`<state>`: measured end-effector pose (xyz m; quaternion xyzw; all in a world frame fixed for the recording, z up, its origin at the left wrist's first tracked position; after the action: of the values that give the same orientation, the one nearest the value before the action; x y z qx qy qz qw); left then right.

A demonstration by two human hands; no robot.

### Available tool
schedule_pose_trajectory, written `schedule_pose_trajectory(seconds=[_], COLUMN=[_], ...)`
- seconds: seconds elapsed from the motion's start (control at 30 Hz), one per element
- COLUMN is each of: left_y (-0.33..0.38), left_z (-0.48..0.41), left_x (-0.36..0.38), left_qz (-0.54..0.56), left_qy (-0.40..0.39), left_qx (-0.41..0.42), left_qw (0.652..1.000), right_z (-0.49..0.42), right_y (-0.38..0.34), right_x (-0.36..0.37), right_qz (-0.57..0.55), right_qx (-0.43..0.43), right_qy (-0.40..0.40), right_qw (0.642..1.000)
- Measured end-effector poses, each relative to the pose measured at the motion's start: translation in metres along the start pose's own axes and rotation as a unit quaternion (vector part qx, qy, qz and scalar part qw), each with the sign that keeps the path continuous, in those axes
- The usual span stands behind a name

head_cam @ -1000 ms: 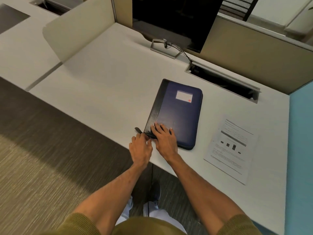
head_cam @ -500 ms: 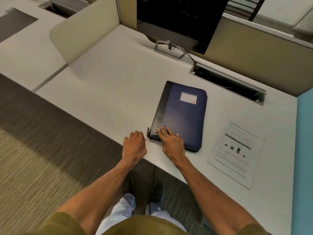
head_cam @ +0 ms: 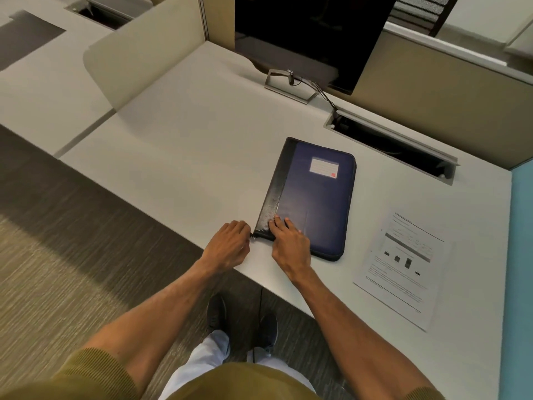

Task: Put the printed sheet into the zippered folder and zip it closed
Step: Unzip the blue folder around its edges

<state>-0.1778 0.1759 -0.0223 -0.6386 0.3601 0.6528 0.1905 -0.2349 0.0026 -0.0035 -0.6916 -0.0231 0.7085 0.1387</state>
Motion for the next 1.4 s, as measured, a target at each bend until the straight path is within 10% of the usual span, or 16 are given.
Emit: schedule_pose_trajectory(seconds=[0.57, 0.93, 1.4], left_y=[-0.018, 0.019, 0.023], left_z=[-0.012, -0.104, -0.185], left_x=[-0.02, -0.034, 0.004], left_qz=[0.074, 0.079, 0.104], left_qy=[0.052, 0.072, -0.08], left_qx=[-0.086, -0.106, -0.112], left_qw=[0.992, 0.989, 0.985], right_z=[-0.002, 0.013, -0.02], right_y=[0.013, 0.116, 0.15], right_x=[-0.014, -0.025, -0.03], right_qz=[-0.057, -0.147, -0.2], right_qx=[-0.022, 0.306, 0.438], right_qy=[0.063, 0.16, 0.129], right_qw=[0.996, 0.927, 0.867])
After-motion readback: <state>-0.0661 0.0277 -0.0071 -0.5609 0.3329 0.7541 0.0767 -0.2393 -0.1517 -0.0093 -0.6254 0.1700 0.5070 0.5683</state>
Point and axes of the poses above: each hand's wrist, its own z-axis away from the middle knuckle, its own x-axis out of the palm, y = z × x, the point moved 4 cm from there along -z, towards the middle knuckle, and after that the axes turned 5 degrees about y, right-handed, at the moved point
